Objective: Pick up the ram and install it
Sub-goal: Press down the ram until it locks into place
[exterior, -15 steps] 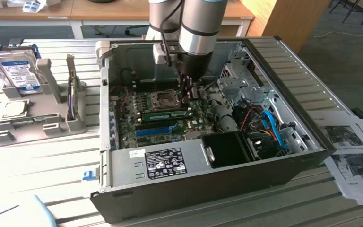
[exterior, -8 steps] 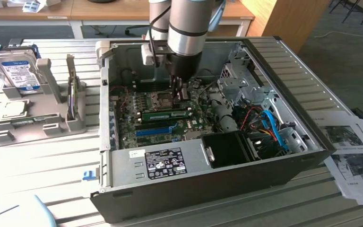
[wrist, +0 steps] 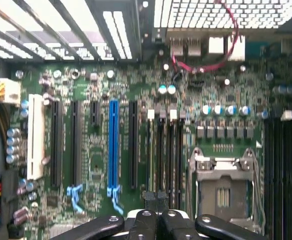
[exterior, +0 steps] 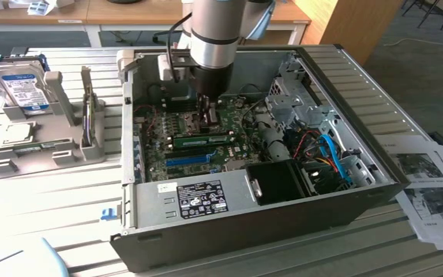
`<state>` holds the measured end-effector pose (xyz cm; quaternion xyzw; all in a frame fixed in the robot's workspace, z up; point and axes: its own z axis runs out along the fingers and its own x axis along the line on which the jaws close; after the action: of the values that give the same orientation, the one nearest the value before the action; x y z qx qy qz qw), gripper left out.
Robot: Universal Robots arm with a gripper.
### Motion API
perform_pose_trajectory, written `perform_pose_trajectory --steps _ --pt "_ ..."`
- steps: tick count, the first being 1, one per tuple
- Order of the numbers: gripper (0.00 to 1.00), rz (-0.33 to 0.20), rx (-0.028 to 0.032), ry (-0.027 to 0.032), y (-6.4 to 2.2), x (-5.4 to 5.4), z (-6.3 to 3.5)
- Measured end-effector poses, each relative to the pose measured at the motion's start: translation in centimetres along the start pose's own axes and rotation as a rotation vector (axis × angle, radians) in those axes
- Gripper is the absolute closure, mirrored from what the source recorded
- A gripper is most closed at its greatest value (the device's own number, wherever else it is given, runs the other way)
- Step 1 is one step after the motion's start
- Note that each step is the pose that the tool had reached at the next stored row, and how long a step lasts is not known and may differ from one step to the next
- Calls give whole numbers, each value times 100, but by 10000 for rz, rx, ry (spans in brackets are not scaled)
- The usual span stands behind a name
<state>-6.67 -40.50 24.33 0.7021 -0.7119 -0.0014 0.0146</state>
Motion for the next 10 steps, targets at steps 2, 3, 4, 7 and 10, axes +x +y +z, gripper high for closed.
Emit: perform_pose_trajectory --steps 2,3,4,7,10 --pt "91 -1 15 -1 54 1 1" --pt "91 0 21 -1 80 1 2" --pt "91 1 28 -1 107 1 3" --pt "91 -1 49 -1 187 3 5" --pt "91 1 64 -1 257 3 6"
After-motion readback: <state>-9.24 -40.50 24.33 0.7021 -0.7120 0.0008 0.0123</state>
